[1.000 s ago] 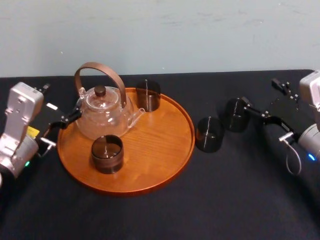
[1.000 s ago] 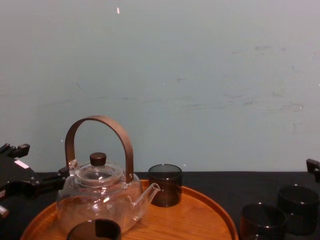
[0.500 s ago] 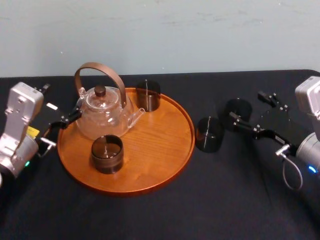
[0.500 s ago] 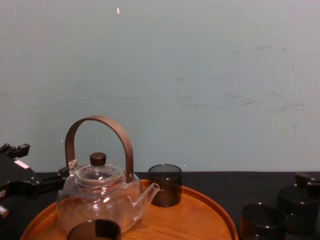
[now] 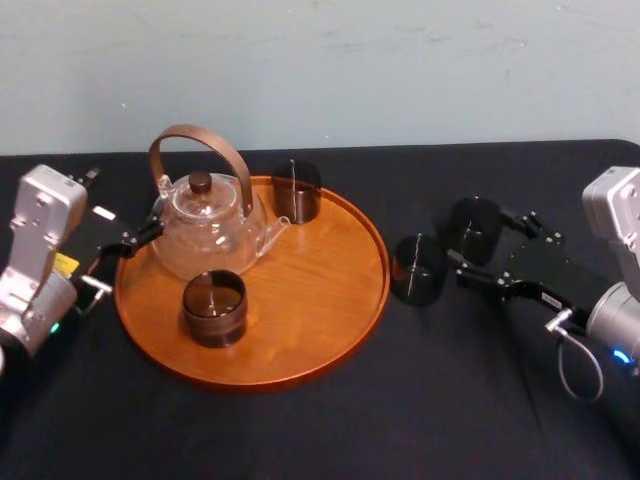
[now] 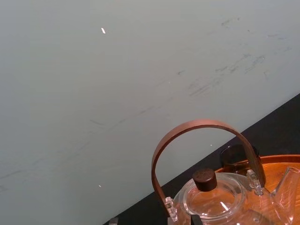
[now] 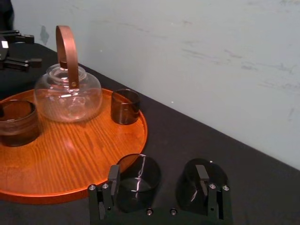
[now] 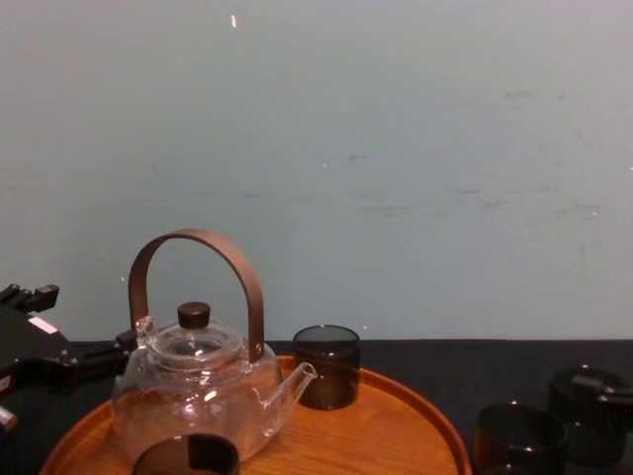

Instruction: Pick up the glass from the table and place it on the tray.

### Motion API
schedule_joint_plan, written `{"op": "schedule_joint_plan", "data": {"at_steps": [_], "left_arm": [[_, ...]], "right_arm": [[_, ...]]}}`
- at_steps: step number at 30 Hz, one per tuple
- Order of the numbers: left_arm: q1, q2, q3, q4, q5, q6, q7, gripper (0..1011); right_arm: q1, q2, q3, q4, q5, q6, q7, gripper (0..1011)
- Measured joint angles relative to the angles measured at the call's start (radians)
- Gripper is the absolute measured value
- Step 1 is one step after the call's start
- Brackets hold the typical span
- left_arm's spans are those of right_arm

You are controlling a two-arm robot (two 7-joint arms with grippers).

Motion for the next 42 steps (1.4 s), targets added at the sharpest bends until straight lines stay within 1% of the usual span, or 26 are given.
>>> {"op": "schedule_joint_plan", "data": {"at_steps": [6,10,19,25,32,42], "left_arm": [[0.0,0.0,0.0,0.0,0.0,0.0,0.0,1001],[0.0,0.0,0.0,0.0,0.0,0.0,0.0,1001],[0.0,0.0,0.0,0.0,0.0,0.0,0.0,1001],[0.0,0.0,0.0,0.0,0.0,0.0,0.0,1001],[0.0,0.0,0.0,0.0,0.0,0.0,0.0,1001],[0.0,0.0,0.0,0.0,0.0,0.0,0.0,1002]], "right_arm": [[-0.004,-0.013,0.008,0.005,0.016,0.022,0.029,1010],[-0.003,-0.028,0.012,0.022,0.026,0.046,0.048,1010],[0.01,-0.057,0.016,0.056,0.028,0.087,0.075,1010],[0.029,-0.081,0.016,0.092,0.019,0.113,0.09,1010],[0.047,-0.099,0.009,0.118,0.005,0.122,0.102,1010],[0.086,-0.133,-0.007,0.164,-0.013,0.135,0.111,1010]]}}
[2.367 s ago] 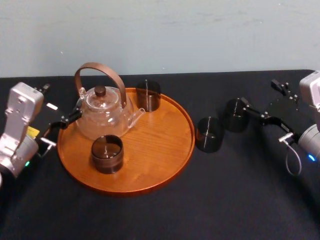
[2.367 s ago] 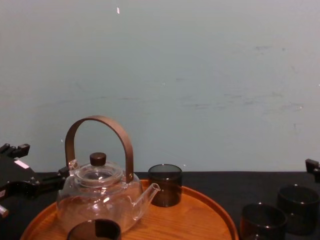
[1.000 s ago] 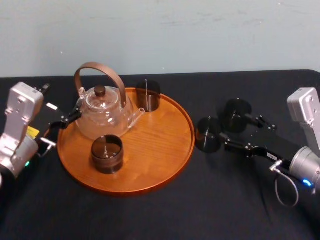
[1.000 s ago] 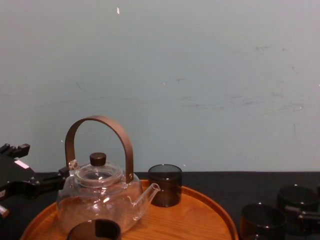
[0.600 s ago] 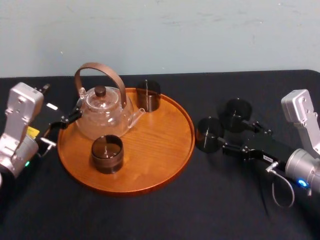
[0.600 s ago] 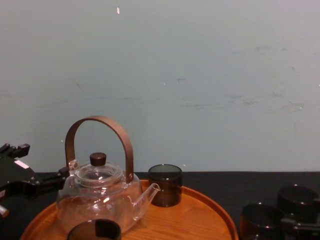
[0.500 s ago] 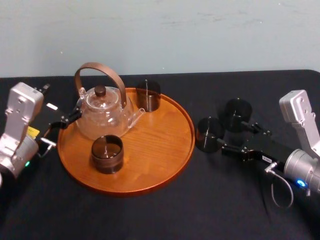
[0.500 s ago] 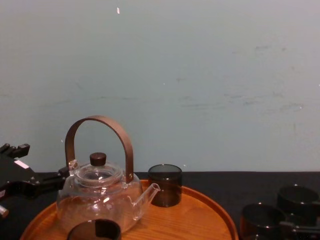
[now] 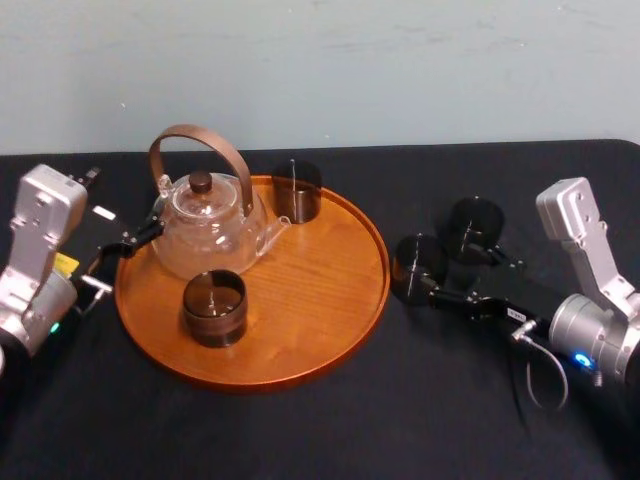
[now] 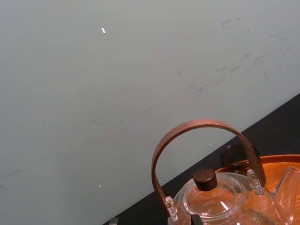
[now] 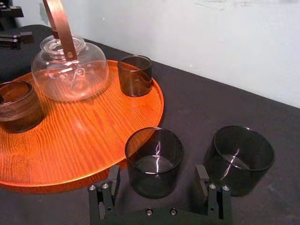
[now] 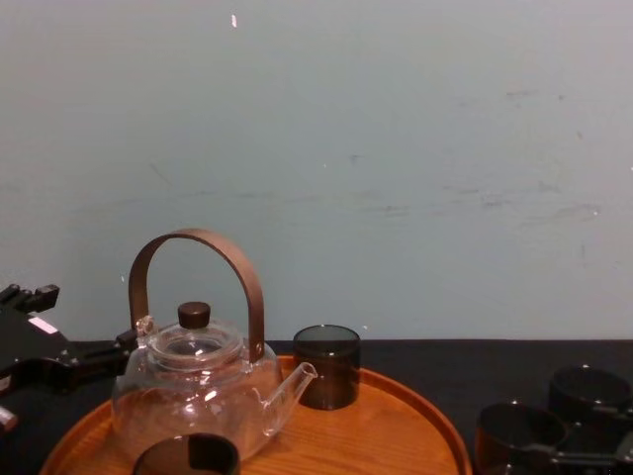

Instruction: Pick up the glass from the table and place it on the tray.

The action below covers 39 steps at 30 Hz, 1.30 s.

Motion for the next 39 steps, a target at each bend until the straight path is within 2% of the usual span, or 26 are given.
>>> {"op": "schedule_joint_plan", "data": {"at_steps": [12,39], "left_arm": [[0.0,0.0,0.0,0.0,0.0,0.0,0.0,1001],[0.0,0.0,0.0,0.0,0.0,0.0,0.0,1001]], "right_arm": [[0.034,-0.03,-0.012,0.059,-0.018,0.004,0.007,1010],[0.132,-0.077,-0.056,0.149,-0.031,0.031,0.037,1010]]}}
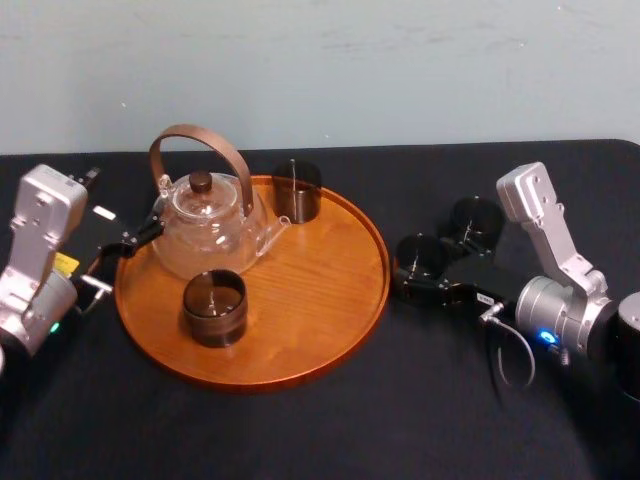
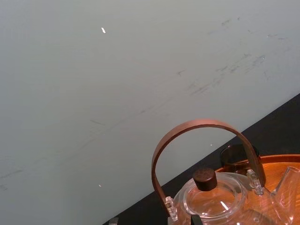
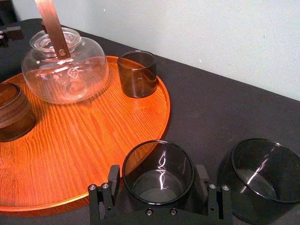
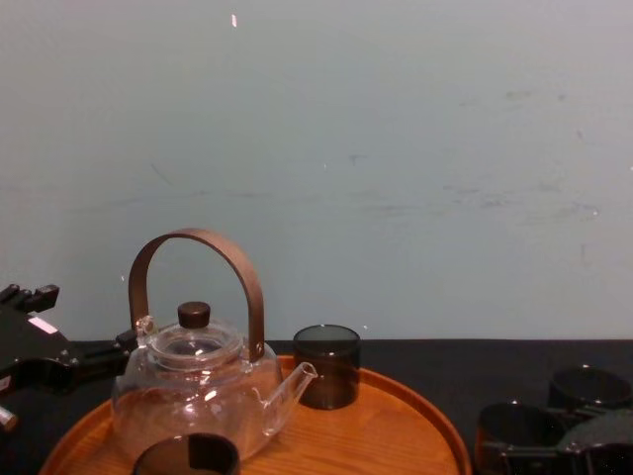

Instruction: Pick up the glass from the table and place it on the tray.

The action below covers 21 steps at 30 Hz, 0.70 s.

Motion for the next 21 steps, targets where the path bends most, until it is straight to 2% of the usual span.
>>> {"op": "schedule_joint_plan", "data": {"at_steps": [7,21], "left_arm": [[0.0,0.0,0.0,0.0,0.0,0.0,0.0,1001],[0.0,0.0,0.0,0.0,0.0,0.0,0.0,1001]], "right_arm": [[0.012,-0.01,-0.005,0.019,-0.002,0.01,0.001,1010],[0.01,-0.008,-0.005,0.017,-0.001,0.008,0.0,1010]]}}
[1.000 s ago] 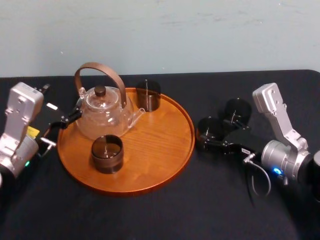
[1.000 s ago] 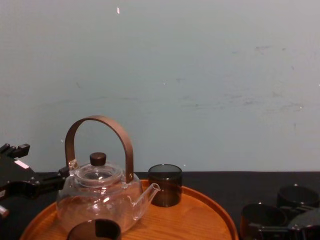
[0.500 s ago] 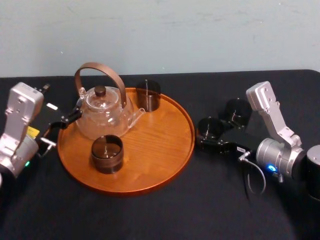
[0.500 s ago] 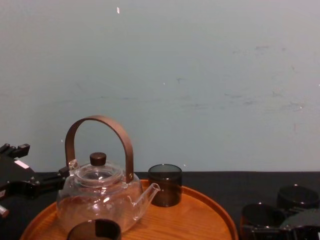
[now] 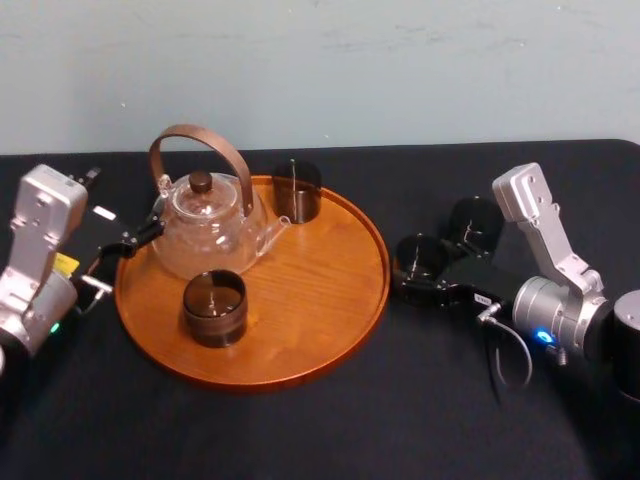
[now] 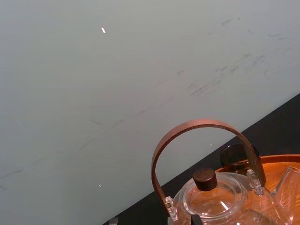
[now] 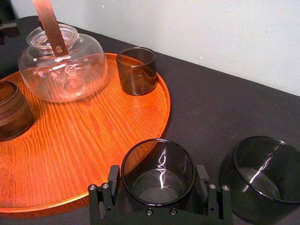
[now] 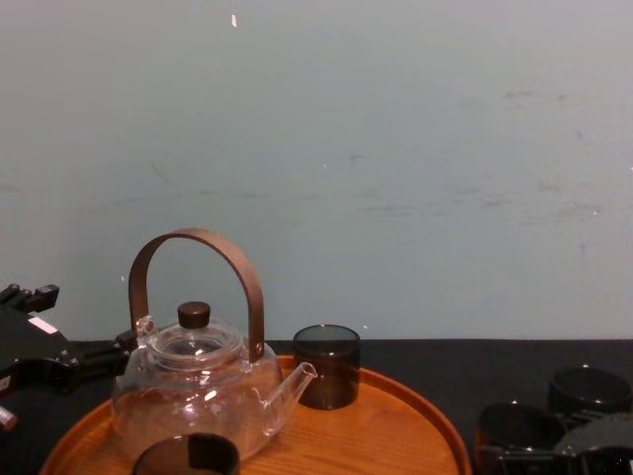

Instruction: Pick up the glass from the table and place it on the tray.

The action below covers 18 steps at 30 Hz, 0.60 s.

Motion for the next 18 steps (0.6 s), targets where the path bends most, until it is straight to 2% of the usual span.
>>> {"op": "schedule_joint_plan", "data": {"at_steps": [11,16,18], "left_arm": [[0.0,0.0,0.0,0.0,0.0,0.0,0.0,1002],[0.0,0.0,0.0,0.0,0.0,0.0,0.0,1002],[0.0,0.0,0.0,0.0,0.0,0.0,0.0,1001]], "right_arm": [[-0.001,0.001,0.001,-0.002,0.001,-0.002,-0.001,1005],[-0.001,0.001,0.001,-0.002,0.001,-0.003,-0.001,903],[-0.001,0.002,0.001,-0.002,0.001,-0.003,-0.001,899]]}}
